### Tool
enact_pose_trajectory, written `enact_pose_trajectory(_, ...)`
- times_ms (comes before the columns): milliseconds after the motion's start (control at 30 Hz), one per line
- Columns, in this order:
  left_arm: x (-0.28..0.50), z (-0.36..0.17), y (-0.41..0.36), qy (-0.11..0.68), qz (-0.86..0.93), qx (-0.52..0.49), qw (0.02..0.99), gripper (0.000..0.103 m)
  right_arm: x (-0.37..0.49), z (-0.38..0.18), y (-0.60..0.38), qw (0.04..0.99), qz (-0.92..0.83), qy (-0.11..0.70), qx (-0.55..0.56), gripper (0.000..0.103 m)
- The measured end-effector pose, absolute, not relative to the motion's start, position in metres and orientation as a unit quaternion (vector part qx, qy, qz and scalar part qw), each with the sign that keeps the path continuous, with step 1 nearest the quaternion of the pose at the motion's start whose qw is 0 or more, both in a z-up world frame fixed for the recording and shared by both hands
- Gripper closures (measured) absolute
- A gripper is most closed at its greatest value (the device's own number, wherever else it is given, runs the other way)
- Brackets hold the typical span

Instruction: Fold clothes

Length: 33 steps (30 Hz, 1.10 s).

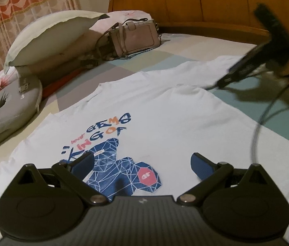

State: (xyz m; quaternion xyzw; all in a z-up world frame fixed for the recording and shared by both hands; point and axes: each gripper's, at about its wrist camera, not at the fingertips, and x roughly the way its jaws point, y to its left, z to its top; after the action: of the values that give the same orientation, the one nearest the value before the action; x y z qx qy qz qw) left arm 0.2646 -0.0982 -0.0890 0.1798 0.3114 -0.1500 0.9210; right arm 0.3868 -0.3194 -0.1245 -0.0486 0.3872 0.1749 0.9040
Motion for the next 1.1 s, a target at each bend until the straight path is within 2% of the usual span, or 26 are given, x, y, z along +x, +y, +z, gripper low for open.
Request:
enact_pose_trajectory(133,0.264,-0.088,-0.101,0.308,-0.153,0.176,0.923,0.003,0.387,-0.107,-0.36,0.92,0.138,0.366,0.002,0.024)
enact_pose_trajectory(267,0.262,-0.087,-0.108,0.306,-0.159,0.18,0.921,0.003,0.416,-0.123,-0.39,0.921,0.068,0.381,0.05,0.024)
enact_pose_trajectory(433,0.262,-0.089,-0.11,0.311,-0.161,0.188,0.918,0.003,0.42,-0.14,-0.415,0.934,0.032,0.356,0.014,0.027)
enact_pose_trajectory(500,0.262,-0.089,-0.11,0.311,-0.162,0.187,0.918,0.003,0.422,-0.136,-0.434,0.931,0.029,0.36,0.053,0.032)
enact_pose_trajectory(733,0.259,-0.087,-0.113,0.302,-0.169,0.189,0.919,0.003,0.385,-0.111,-0.463,0.926,-0.011,0.36,0.112,0.025)
enact_pose_trajectory(967,0.258,-0.087,-0.113,0.304,-0.163,0.192,0.919,0.003,0.365,-0.145,-0.48,0.932,-0.034,0.362,0.01,0.021)
enact_pose_trajectory(1100,0.257,-0.085,-0.111,0.304,-0.158,0.19,0.92,0.003,0.369,-0.133,-0.508,0.926,-0.062,0.366,0.069,0.021)
